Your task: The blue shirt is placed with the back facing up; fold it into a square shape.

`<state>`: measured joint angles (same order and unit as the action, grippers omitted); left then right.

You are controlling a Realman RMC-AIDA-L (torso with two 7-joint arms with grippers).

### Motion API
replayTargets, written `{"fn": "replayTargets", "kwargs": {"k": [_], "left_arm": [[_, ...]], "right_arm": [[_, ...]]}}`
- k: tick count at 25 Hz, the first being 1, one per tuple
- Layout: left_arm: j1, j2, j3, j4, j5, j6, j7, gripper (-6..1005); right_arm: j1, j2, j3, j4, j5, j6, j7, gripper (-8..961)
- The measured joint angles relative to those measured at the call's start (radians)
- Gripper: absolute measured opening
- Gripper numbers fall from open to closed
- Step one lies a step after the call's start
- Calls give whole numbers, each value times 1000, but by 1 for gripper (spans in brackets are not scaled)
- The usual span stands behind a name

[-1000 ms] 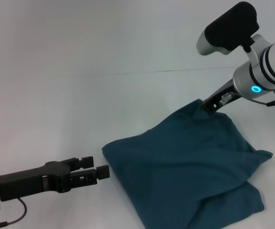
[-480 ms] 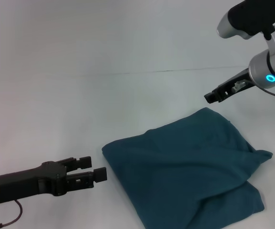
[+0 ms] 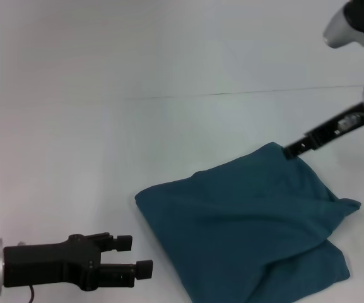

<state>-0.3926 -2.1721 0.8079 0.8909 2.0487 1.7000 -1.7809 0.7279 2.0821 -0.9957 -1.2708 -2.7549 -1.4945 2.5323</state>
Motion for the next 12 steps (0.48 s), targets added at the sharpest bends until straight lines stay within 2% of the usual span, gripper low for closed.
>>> {"fn": "replayTargets", "kwargs": {"k": [2,7,12], "left_arm": [[-2,0,8,-2,13,-14,0,919],[-2,-2,68,20,30,-39,-16,919],[8,-5,257,102,45,-121,-101,919]], "right_arm": [[-16,-5,11,-18,-4,-46,-1,862],[-56,-14,50,-31,-5,-83,-2,940],[-69,-19,104,-30,25,-95,-32,940]]}}
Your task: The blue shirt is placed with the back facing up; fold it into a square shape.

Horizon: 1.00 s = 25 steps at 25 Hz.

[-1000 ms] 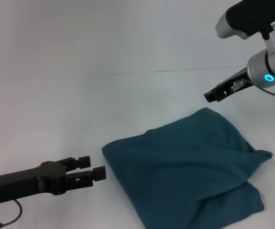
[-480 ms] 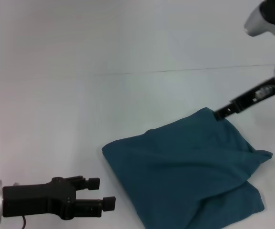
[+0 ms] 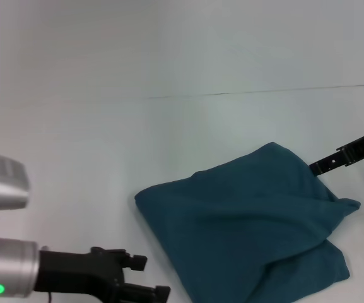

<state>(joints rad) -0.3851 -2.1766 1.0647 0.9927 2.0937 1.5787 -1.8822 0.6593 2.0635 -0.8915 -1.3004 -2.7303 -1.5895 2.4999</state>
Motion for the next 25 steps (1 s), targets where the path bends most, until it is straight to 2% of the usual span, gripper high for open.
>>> {"fn": "replayTargets", "kwargs": {"k": [4,8,12,16,21,25], "left_arm": [[-10,0,150,48,5,-95,-128,919],[-37,0,233,89,43,-158,-351,919],[-72,8,242,106,123,-126,-581,919],[-106,12,232,97,163,-54,-740,920],[-141,12,221,73,159,-22,-841,921],[-193,11,200,-9,143,-29,-870,920]], "right_arm": [[0,0,15,-5,21,-45,-16,940],[1,-4,31,-19,20,-68,-17,940],[1,-5,37,-36,17,-79,-23,940],[4,-8,37,-39,14,-80,-32,940],[3,-10,37,-40,15,-79,-39,939],[-10,-10,42,-40,21,-72,-51,939]]}}
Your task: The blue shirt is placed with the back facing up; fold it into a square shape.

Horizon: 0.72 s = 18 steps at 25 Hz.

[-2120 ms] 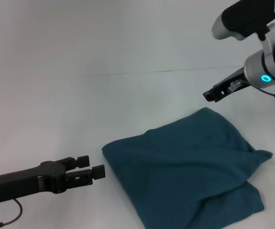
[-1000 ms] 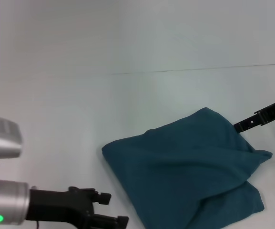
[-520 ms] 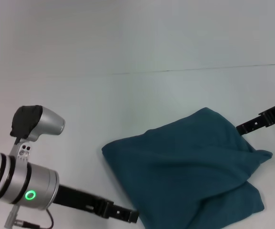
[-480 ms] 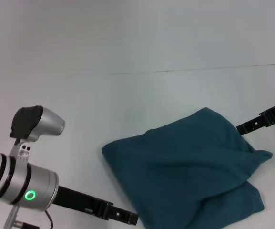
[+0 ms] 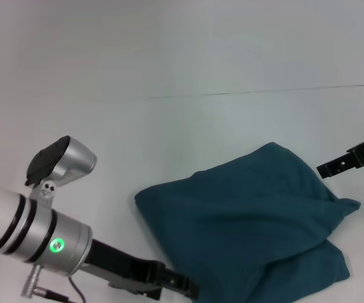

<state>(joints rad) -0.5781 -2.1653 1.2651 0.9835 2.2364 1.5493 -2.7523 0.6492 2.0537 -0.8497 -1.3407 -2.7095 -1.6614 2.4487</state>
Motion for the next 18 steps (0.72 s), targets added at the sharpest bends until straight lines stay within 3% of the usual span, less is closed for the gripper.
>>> {"fn": "replayTargets", "kwargs": {"k": [6,18], "left_arm": [[-74,1,-86,-163,-41,-29,5,919],[-85,10,-112,-252,-34,-104,-12,918]], "right_arm": [[-8,3,27,0,1,3,-25,939],[6,6,29,6,11,14,-46,939]]}}
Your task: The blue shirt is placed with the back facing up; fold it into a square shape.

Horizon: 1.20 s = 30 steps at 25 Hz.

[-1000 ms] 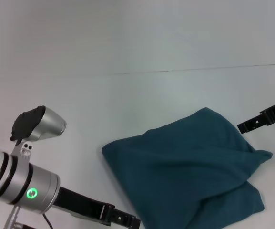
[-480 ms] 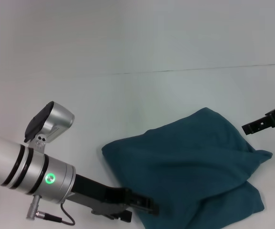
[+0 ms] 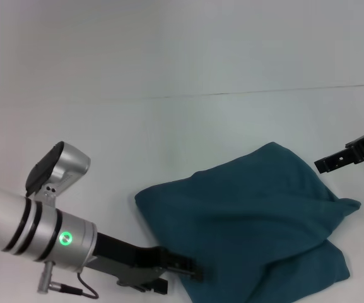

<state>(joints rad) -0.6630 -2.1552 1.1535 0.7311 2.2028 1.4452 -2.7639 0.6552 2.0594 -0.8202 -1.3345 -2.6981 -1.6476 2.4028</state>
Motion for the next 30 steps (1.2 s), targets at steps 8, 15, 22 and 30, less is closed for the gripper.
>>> {"fn": "replayTargets", "kwargs": {"k": [8,15,22,30], "left_arm": [[-51,-11,0,-95,-19,-46,38,918],[-70,-13,3,-126,-60,-70,66,917],[-68,-12,-1,-142,-121,-64,127,848],[-71,-8,0,-157,-128,-69,155,677]], "right_arm": [[-2,2,-1,1,0,0,-1,940],[-11,6,2,-3,0,-3,-4,939],[-21,11,4,-6,1,-2,-13,933],[-37,13,6,-5,25,-4,-15,926]]}}
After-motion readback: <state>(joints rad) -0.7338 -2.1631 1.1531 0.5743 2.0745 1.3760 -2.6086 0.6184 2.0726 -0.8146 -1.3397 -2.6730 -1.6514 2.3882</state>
